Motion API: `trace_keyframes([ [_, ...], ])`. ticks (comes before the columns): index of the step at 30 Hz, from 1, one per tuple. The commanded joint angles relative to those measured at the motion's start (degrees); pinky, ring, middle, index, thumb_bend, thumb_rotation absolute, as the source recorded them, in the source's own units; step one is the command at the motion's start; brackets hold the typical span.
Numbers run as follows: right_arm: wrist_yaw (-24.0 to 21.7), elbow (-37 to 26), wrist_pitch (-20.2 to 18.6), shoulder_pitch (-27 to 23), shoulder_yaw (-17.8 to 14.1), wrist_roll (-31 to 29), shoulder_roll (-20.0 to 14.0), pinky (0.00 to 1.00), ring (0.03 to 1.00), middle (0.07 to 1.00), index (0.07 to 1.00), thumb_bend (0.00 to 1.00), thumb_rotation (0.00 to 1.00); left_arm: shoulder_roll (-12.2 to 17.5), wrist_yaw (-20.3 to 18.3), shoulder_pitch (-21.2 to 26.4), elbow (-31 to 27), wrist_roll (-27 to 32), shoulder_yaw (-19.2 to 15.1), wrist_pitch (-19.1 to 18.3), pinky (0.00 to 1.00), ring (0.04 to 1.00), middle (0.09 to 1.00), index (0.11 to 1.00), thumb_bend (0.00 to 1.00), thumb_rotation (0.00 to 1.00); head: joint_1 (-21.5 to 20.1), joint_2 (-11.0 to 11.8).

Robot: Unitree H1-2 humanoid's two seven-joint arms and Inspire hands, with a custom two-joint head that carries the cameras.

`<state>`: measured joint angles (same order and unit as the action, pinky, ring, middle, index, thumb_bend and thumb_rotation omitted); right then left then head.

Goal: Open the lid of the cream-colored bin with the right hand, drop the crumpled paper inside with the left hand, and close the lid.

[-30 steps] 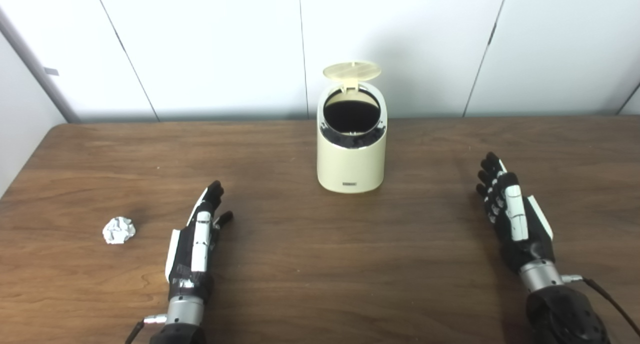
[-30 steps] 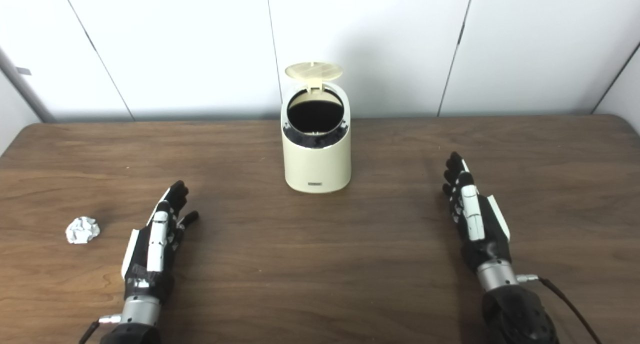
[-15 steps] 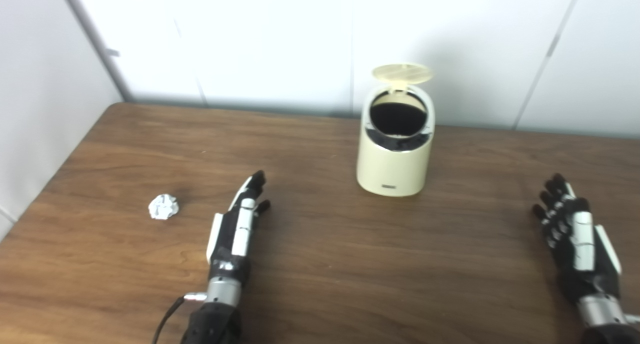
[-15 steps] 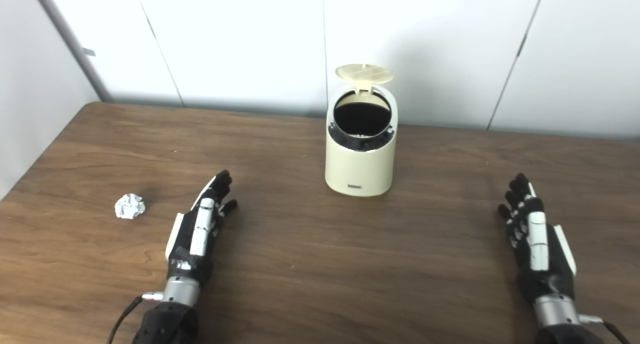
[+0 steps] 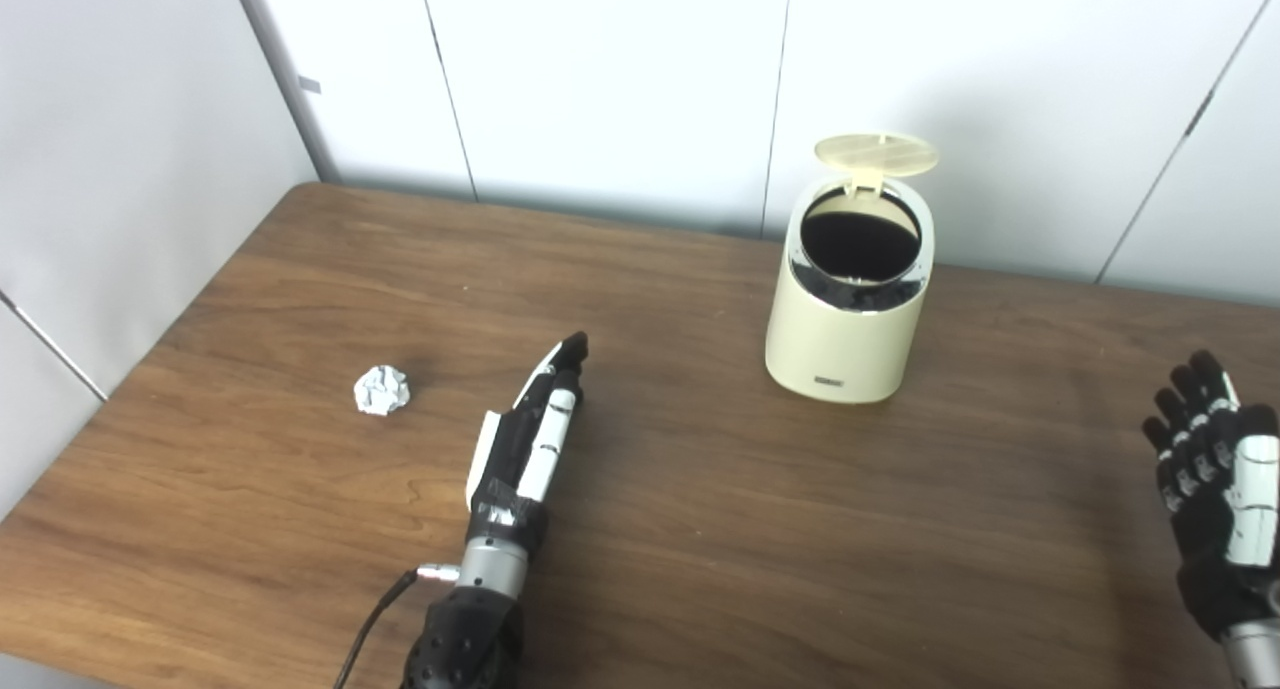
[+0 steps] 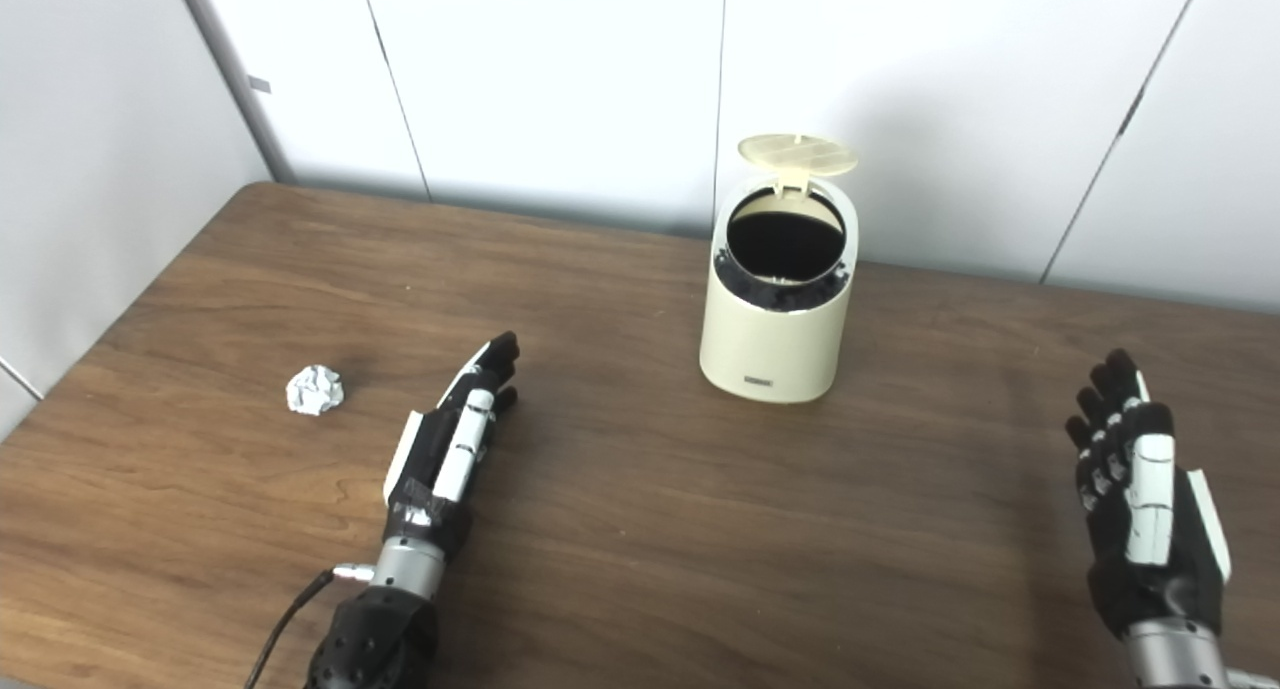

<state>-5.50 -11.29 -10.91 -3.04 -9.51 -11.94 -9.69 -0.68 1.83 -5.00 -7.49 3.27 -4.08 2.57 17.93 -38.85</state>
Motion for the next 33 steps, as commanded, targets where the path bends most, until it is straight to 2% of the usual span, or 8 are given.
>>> trace_keyframes([
  [1, 0.63, -2.94, 0.04, -0.94, -0.11, -0.07, -0.05, 1.00, 1.000, 1.000, 0.981, 0.55, 1.00, -0.31, -0.01, 0.48, -0.41, -0.08, 0.43, -0.21, 0.96, 0.965, 0.937, 0.917, 0.47, 0.75, 0.06, -0.04],
  [9, 1.08, -4.13, -0.85, -0.90, -0.18, -0.43, 0.09, 1.00, 1.000, 1.000, 0.987, 0.54, 1.00, 0.37, 0.63, 1.08, -7.09, -2.44, 0.56, -5.94, 1.00, 0.975, 0.941, 0.927, 0.51, 0.68, -0.28, -0.07],
  [11, 1.31, -4.53, -1.53, -0.83, -0.08, -0.30, 0.04, 1.00, 1.000, 1.000, 0.989, 0.53, 1.00, 0.68, 0.91, 1.60, -8.96, -3.28, 0.35, -7.16, 1.00, 0.962, 0.926, 0.915, 0.55, 0.58, -0.54, -0.14],
  [12, 1.34, -4.72, -1.90, -0.79, 0.01, -0.15, -0.01, 1.00, 1.000, 1.000, 0.990, 0.53, 1.00, 0.90, 0.92, 1.81, -10.31, -3.62, 0.23, -8.06, 1.00, 0.962, 0.922, 0.916, 0.58, 0.48, -0.54, -0.14],
  [16, 1.36, -4.96, -2.60, -0.73, 0.21, 0.09, -0.01, 1.00, 1.000, 1.000, 0.993, 0.53, 1.00, 2.55, 0.93, 2.99, -15.90, -5.57, -0.52, -13.07, 0.95, 0.943, 0.914, 0.910, 0.65, 0.37, -0.54, -0.14],
  [26, 0.84, -3.34, -1.20, -0.43, 0.78, 2.01, -0.75, 1.00, 1.000, 1.000, 1.000, 0.53, 0.97, 10.07, -0.47, 9.48, -27.81, -7.66, -4.21, -26.52, 0.90, 0.895, 0.892, 0.889, 0.72, 0.25, -0.99, -0.53],
  [30, 0.82, -3.69, -1.77, -0.30, 0.68, 1.84, -0.58, 1.00, 1.000, 0.998, 0.993, 0.52, 0.87, 14.09, -1.40, 10.87, -28.46, -10.87, -4.42, -27.97, 0.85, 0.880, 0.882, 0.874, 0.79, 0.22, -1.04, -0.53],
  [33, 0.36, -3.11, -1.30, -0.31, 0.69, 1.55, -0.87, 1.00, 1.000, 1.000, 0.994, 0.52, 0.85, 18.27, -3.85, 11.68, -28.73, -11.65, -5.04, -29.15, 0.82, 0.860, 0.869, 0.853, 0.83, 0.13, -1.33, -0.63],
])
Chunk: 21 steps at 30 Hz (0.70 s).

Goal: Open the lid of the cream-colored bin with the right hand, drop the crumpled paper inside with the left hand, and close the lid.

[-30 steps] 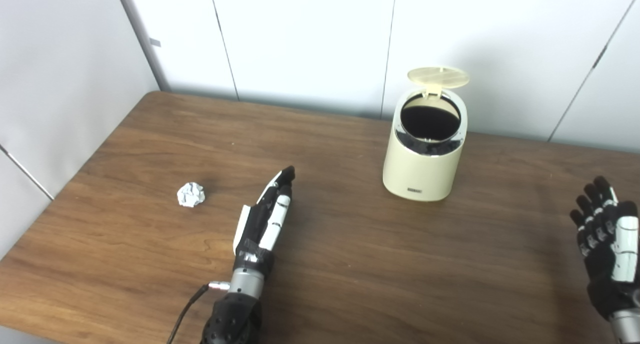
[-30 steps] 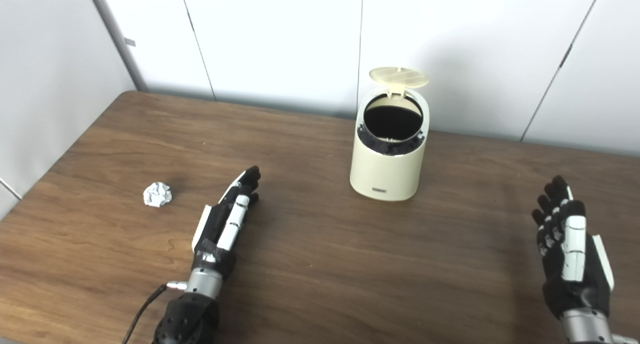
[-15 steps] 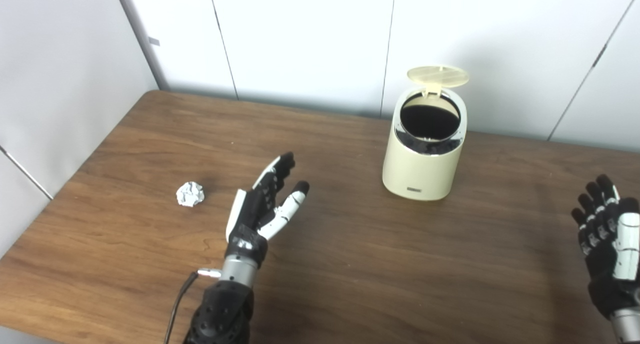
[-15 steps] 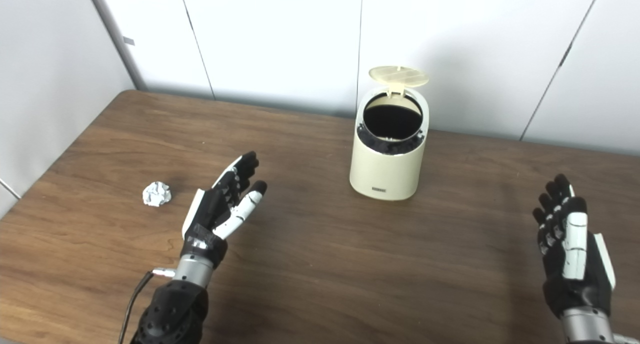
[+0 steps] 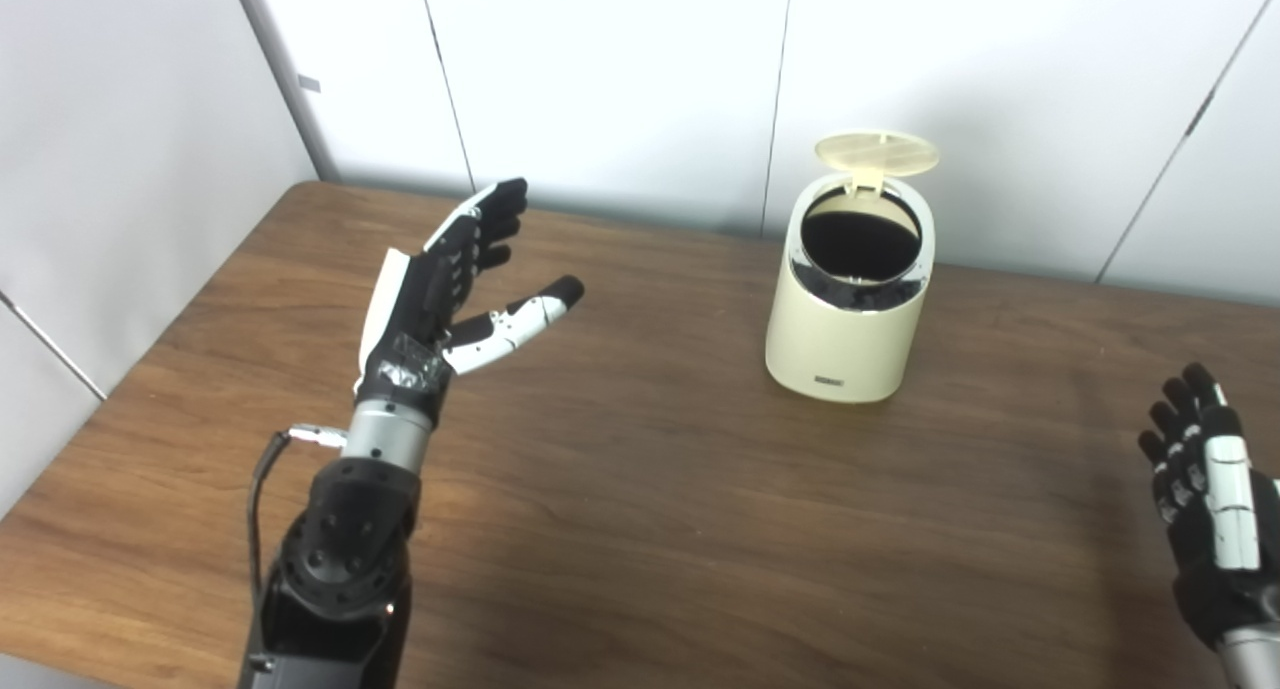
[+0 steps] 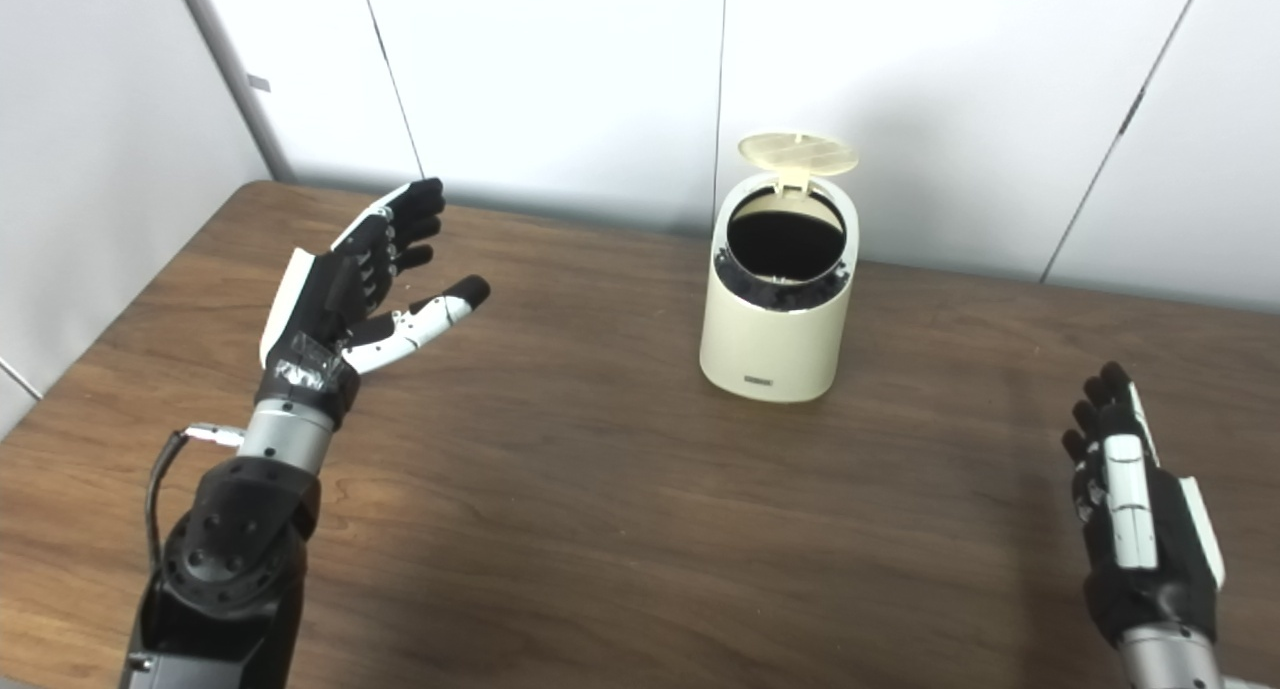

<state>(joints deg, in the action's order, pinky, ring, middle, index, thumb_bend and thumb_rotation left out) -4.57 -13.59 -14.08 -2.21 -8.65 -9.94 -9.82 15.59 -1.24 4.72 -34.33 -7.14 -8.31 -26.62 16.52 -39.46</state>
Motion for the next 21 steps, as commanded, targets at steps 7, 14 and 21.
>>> trace_keyframes([
  [7, -1.35, 0.31, 2.79, -1.34, -0.50, -1.92, -0.82, 1.00, 0.987, 0.989, 0.983, 0.50, 0.83, 10.56, -6.38, -0.86, -0.66, -10.64, -0.93, -0.21, 0.80, 0.855, 0.866, 0.857, 0.88, 0.10, 0.35, -0.28],
  [14, -1.09, 0.82, 3.03, -1.45, -0.97, -2.43, -0.82, 0.95, 0.974, 0.979, 0.970, 0.53, 0.79, 14.99, -17.14, -2.66, 2.40, -31.75, -1.69, -0.28, 0.74, 0.846, 0.845, 0.811, 0.94, 0.12, 0.85, -0.46],
  [21, -1.23, 1.62, 3.79, -1.57, -1.11, -2.60, -0.98, 0.97, 0.986, 0.985, 0.973, 0.51, 0.80, 17.33, -18.50, -3.33, 5.38, -37.59, -1.08, -0.08, 0.71, 0.831, 0.826, 0.803, 0.95, 0.14, 1.25, -0.54],
])
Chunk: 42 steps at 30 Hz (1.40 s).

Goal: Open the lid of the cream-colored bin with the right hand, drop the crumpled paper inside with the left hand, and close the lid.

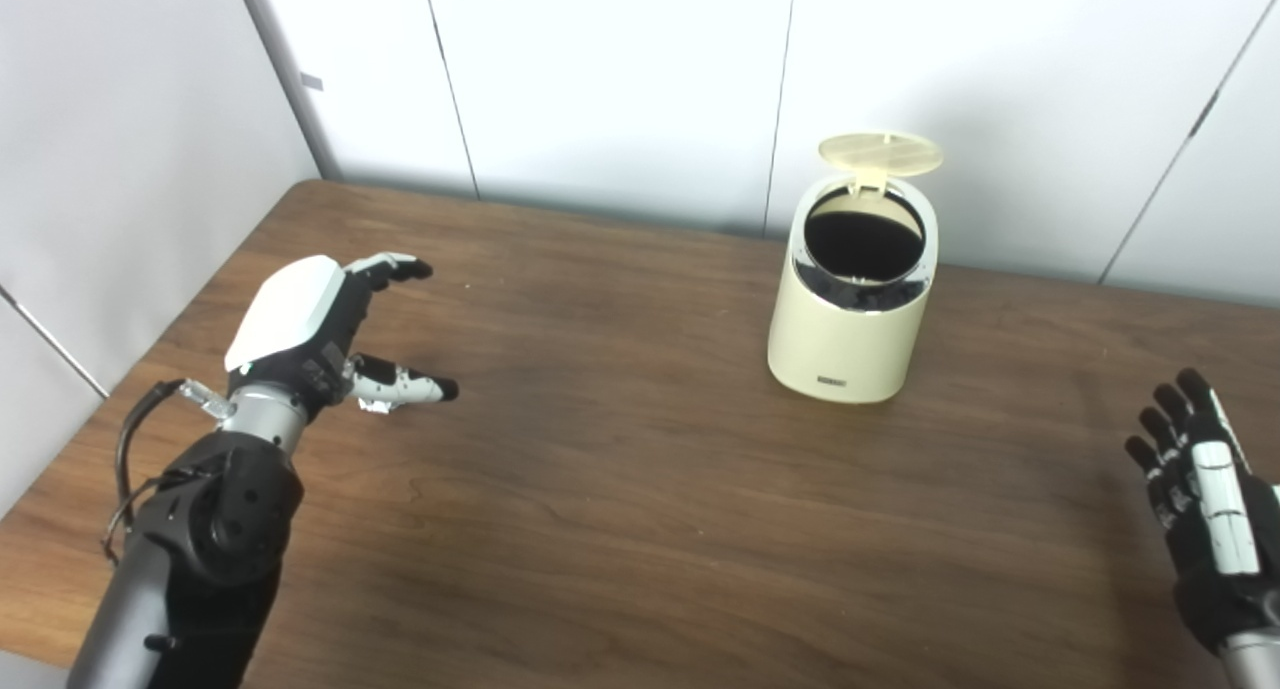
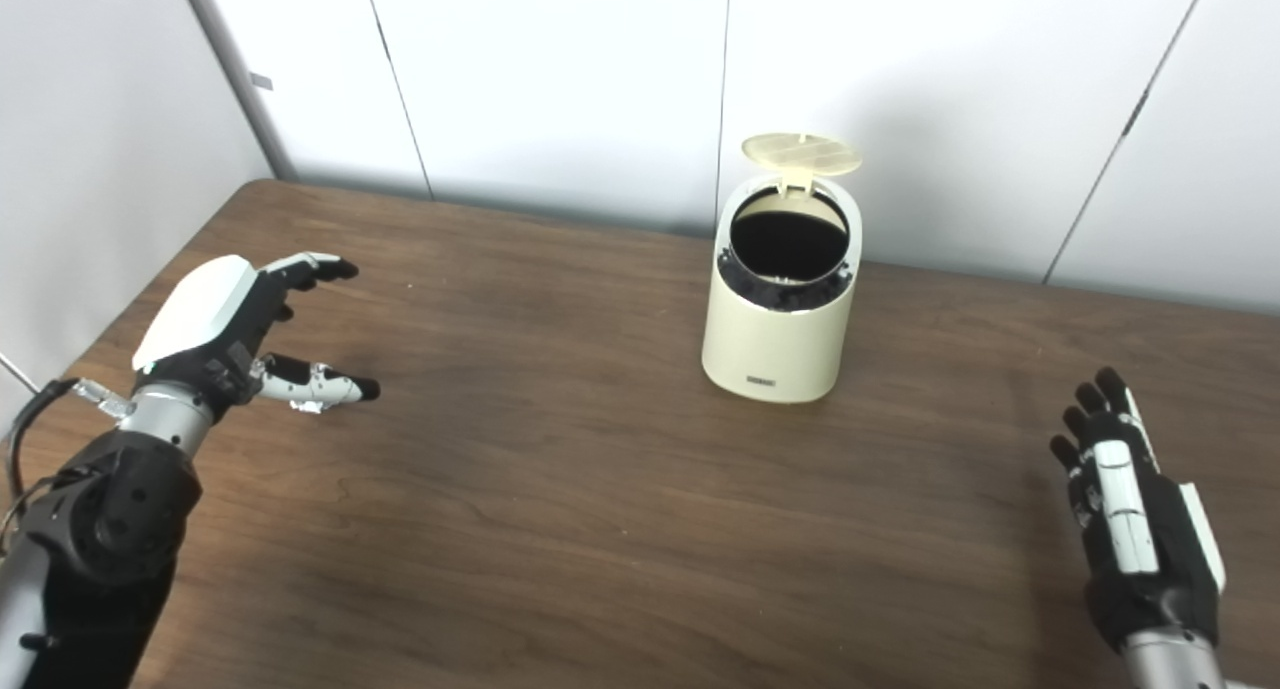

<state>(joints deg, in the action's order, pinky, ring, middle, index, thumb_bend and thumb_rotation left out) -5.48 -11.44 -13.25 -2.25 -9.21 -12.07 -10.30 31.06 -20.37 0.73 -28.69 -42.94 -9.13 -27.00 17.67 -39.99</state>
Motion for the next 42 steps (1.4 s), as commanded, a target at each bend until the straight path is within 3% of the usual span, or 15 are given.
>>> trace_keyframes([
  [1, -0.25, -0.45, 3.11, -1.55, -0.60, -0.48, -0.40, 0.96, 0.984, 0.984, 0.972, 0.52, 0.80, 2.16, 0.47, 0.57, 0.15, -2.38, -0.21, 0.33, 0.71, 0.832, 0.827, 0.804, 0.95, 0.14, 0.11, -0.02],
  [11, 0.77, 0.77, 5.10, -1.80, -0.46, 0.79, 0.26, 0.92, 0.957, 0.963, 0.946, 0.50, 0.80, 2.87, 4.97, -0.34, 6.43, -3.32, -0.48, 3.26, 0.72, 0.825, 0.810, 0.774, 0.93, 0.10, 0.71, 0.07],
  [20, 1.15, 0.26, 4.82, -1.95, -0.34, 0.77, 0.73, 0.89, 0.941, 0.952, 0.937, 0.45, 0.81, 3.61, 2.65, 0.43, 10.26, -1.84, -0.07, 1.56, 0.62, 0.764, 0.799, 0.762, 0.92, 0.10, 0.70, -0.01],
  [29, 0.80, 0.61, 5.15, -1.94, -0.41, 0.50, 1.02, 0.87, 0.945, 0.952, 0.934, 0.45, 0.81, 3.41, 0.05, 1.74, 12.26, -0.41, -0.13, 0.22, 0.67, 0.782, 0.797, 0.756, 0.88, 0.06, 0.53, -0.06],
  [42, 0.84, 0.51, 4.72, -2.06, -0.29, 0.32, 1.19, 0.91, 0.951, 0.954, 0.936, 0.48, 0.80, 3.55, 0.13, 2.32, 13.54, 1.20, 0.03, 0.38, 0.66, 0.748, 0.756, 0.733, 0.87, 0.01, 0.22, -0.25],
])
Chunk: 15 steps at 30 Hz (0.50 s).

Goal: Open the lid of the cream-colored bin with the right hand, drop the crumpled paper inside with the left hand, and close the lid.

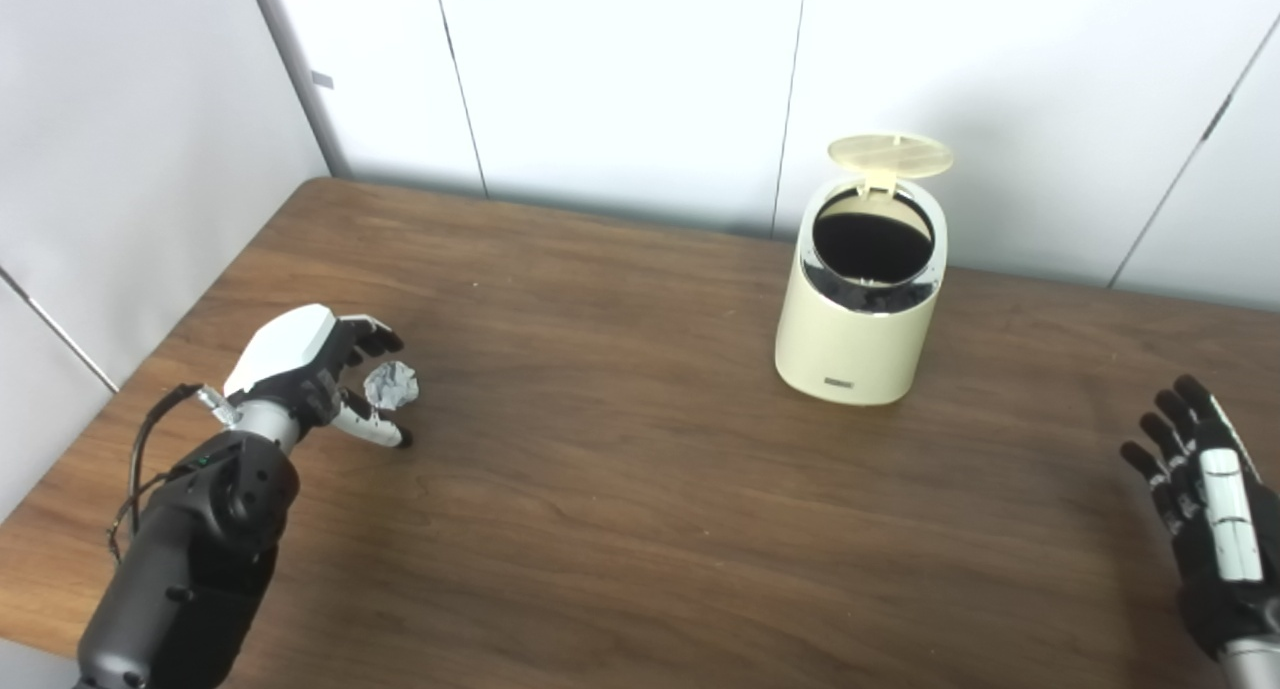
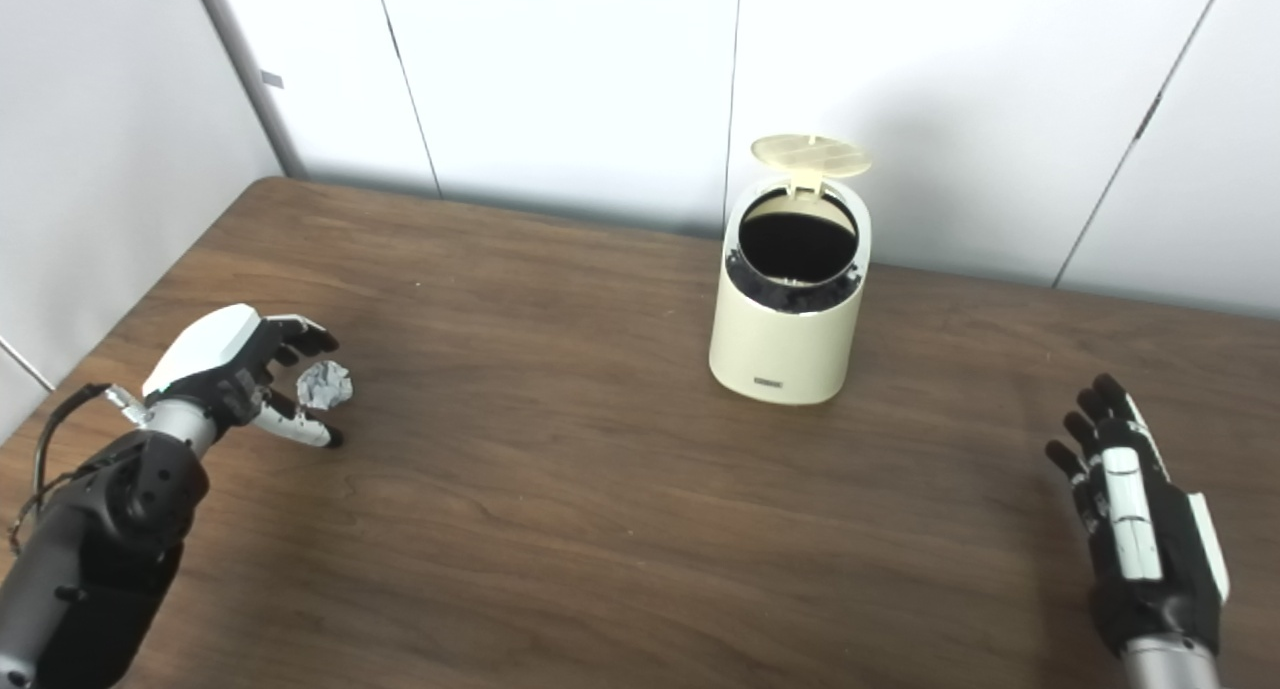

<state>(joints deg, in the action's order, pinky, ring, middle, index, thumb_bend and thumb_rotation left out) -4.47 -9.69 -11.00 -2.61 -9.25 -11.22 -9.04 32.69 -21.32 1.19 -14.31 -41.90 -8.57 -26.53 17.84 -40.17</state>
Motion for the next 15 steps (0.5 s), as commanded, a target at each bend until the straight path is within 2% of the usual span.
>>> trace_keyframes([
  [1, -0.12, -1.28, 2.38, -1.68, -0.26, -0.57, -0.04, 0.90, 0.949, 0.953, 0.935, 0.48, 0.79, 2.01, 0.83, 1.82, -0.97, 0.44, -0.53, -0.09, 0.66, 0.744, 0.753, 0.732, 0.86, 0.00, -0.01, -0.10],
  [5, -0.13, -1.25, 2.62, -1.54, -0.10, -0.12, -0.22, 0.88, 0.944, 0.949, 0.931, 0.48, 0.80, 1.99, 0.27, 1.65, -1.27, 1.45, -0.89, -0.24, 0.64, 0.724, 0.749, 0.731, 0.85, 0.00, -0.14, -0.14],
  [15, 0.50, -3.18, 0.84, -1.36, -0.11, 0.25, -0.08, 0.87, 0.939, 0.941, 0.929, 0.48, 0.83, -0.81, -3.51, 2.42, -1.46, -0.61, -3.91, -0.38, 0.62, 0.684, 0.706, 0.701, 0.81, 0.00, -0.05, -0.37],
])
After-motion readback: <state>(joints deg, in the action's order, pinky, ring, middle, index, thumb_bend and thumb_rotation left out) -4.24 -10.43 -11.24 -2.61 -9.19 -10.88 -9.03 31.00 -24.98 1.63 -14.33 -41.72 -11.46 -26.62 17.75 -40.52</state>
